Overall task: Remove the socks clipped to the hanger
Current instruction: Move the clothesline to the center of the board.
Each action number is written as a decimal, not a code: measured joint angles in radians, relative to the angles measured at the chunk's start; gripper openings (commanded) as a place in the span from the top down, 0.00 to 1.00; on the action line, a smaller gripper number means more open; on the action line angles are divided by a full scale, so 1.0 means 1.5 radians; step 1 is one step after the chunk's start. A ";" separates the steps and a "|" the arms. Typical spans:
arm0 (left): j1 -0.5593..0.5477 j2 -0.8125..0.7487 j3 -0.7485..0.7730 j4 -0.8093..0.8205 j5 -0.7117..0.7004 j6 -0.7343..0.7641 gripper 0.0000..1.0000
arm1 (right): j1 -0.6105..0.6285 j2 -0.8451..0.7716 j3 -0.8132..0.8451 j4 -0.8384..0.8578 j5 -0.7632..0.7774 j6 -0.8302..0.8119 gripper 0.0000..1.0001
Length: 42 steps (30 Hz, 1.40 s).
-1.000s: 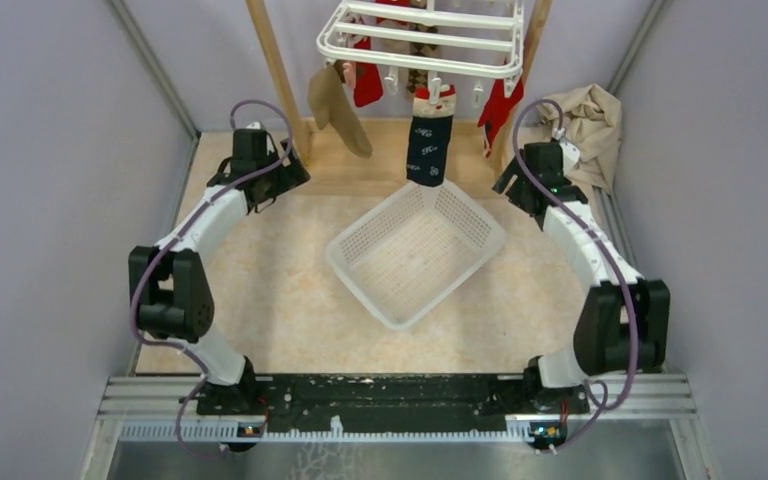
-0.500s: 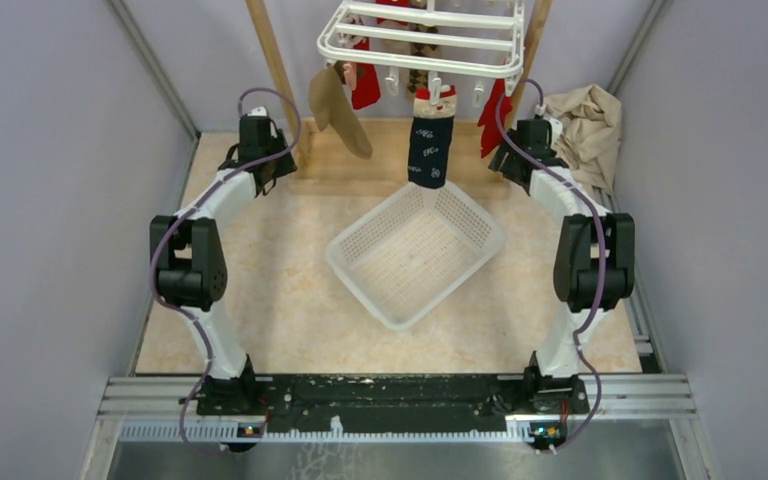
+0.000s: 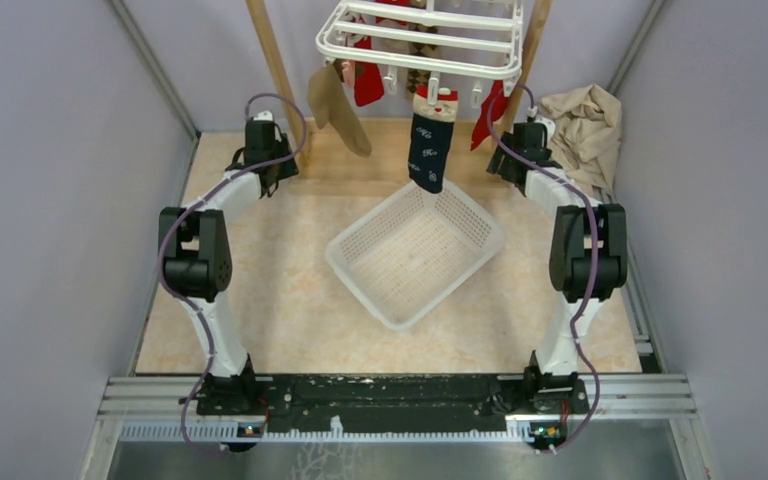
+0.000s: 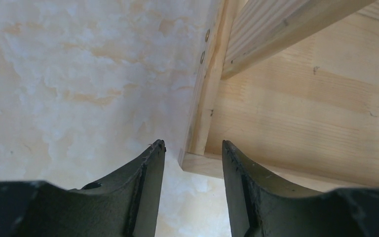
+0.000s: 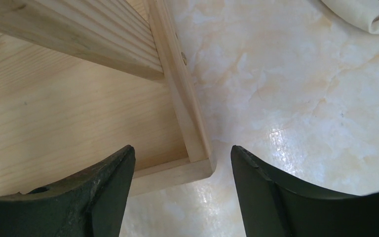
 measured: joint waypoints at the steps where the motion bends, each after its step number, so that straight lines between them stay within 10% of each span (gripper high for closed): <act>1: 0.000 0.001 0.000 0.009 0.000 0.003 0.48 | 0.000 0.001 0.000 0.006 -0.001 -0.002 0.28; 42: -0.004 0.075 0.018 0.026 0.005 0.010 0.67 | -0.004 0.085 0.023 0.016 0.013 -0.023 0.56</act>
